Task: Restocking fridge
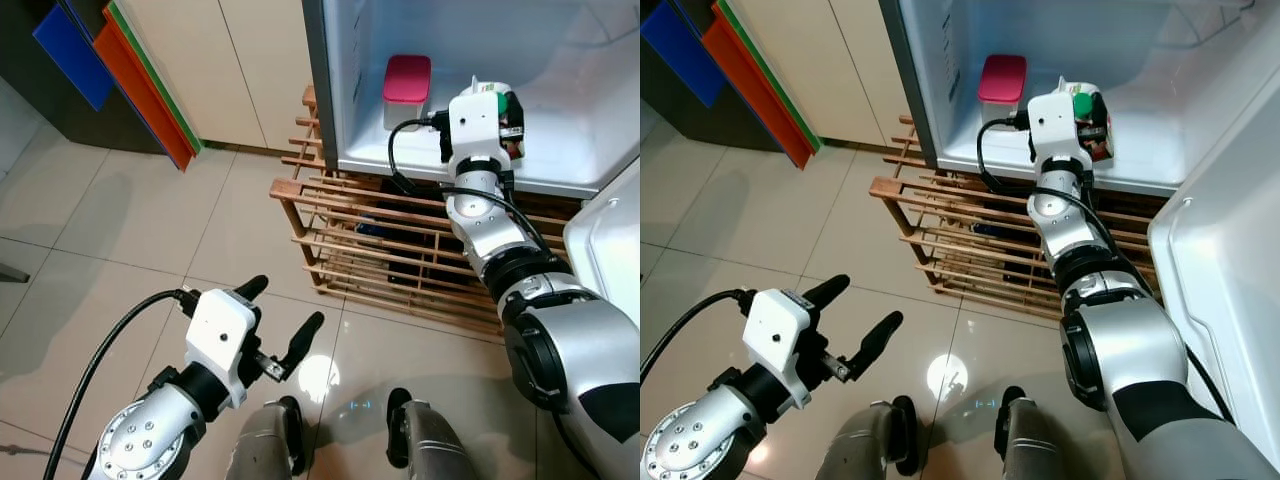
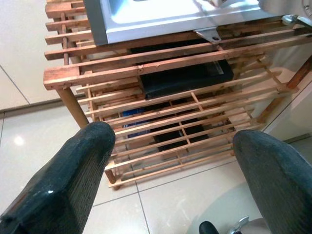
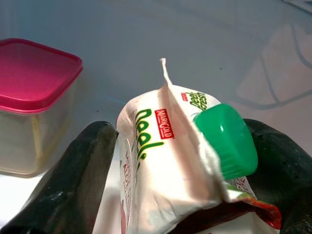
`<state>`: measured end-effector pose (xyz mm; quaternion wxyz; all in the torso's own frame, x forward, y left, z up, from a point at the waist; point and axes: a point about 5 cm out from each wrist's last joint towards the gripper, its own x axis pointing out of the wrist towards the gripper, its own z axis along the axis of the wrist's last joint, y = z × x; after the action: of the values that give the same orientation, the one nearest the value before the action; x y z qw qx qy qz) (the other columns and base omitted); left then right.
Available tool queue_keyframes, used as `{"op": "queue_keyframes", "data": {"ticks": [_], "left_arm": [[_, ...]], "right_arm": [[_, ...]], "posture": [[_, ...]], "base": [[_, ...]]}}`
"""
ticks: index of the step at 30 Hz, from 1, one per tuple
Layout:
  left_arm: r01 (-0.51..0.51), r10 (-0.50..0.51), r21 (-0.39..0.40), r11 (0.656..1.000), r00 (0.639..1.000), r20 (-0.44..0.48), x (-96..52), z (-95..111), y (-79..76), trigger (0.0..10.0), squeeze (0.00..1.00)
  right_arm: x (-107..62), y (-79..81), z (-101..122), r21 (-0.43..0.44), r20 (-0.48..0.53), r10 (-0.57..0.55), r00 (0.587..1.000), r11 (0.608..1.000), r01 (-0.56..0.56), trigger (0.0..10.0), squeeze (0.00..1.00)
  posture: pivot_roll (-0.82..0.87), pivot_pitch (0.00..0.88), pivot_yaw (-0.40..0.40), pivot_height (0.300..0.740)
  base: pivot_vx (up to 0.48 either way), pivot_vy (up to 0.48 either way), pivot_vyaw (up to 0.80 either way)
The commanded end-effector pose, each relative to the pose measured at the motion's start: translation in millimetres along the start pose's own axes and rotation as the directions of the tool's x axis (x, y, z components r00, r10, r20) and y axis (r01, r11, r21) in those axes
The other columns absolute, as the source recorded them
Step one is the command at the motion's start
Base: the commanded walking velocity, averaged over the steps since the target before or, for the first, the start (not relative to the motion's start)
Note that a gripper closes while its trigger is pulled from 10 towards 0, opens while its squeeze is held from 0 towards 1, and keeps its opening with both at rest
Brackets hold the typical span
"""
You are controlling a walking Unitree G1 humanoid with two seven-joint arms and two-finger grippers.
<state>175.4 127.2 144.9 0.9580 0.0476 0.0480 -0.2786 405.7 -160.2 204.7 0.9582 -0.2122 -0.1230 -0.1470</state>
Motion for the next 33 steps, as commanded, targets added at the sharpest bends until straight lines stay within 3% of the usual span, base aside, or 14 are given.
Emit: {"op": "queue_keyframes", "data": {"ticks": [1,15,26,27,30,33], "left_arm": [[-0.001,0.001,0.002,1.000,1.000,-0.009,-3.8,1,-4.1,10.0,0.00],[-0.019,0.019,0.005,1.000,1.000,-0.004,3.1,-1,-4.1,10.0,0.00],[-0.018,0.018,-0.005,1.000,1.000,-0.006,9.2,-4,-6.9,10.0,0.00],[-0.019,0.019,-0.004,1.000,1.000,-0.004,11.0,-4,-6.3,10.0,0.00],[-0.023,0.023,-0.003,1.000,1.000,0.003,14.5,-5,-4.4,10.0,0.00],[-0.022,0.022,-0.003,1.000,0.999,0.025,21.9,-4,-3.0,10.0,0.00]], "right_arm": [[-3.6,4.6,-6,-0.010,-0.031,0.017,0.999,1.000,-0.017,10.0,1.00],[9.9,-11.0,17,-0.056,0.086,-0.063,0.994,0.996,0.068,10.0,1.00],[9.3,-9.9,13,0.024,0.032,-0.051,0.998,0.998,0.050,10.0,1.00],[9.4,-9.5,13,0.045,0.029,-0.051,0.998,0.998,0.049,10.0,0.02],[9.3,-9.0,16,0.077,0.044,-0.059,0.997,0.995,0.055,10.0,0.00],[7.0,-6.2,27,0.104,0.129,-0.074,0.989,0.993,0.061,10.0,0.00]], "posture": [[0.30,0.352,0.118,0.740],[0.29,0.337,0.107,0.740],[0.27,0.326,0.091,0.740],[0.26,0.324,0.089,0.740],[0.24,0.310,0.080,0.740],[0.22,0.287,0.074,0.740]], "base": [[0.000,0.000,0.00],[0.000,0.000,0.00],[0.000,0.000,0.00],[0.000,0.000,0.00],[0.000,0.000,0.00],[0.000,0.000,0.00]]}}
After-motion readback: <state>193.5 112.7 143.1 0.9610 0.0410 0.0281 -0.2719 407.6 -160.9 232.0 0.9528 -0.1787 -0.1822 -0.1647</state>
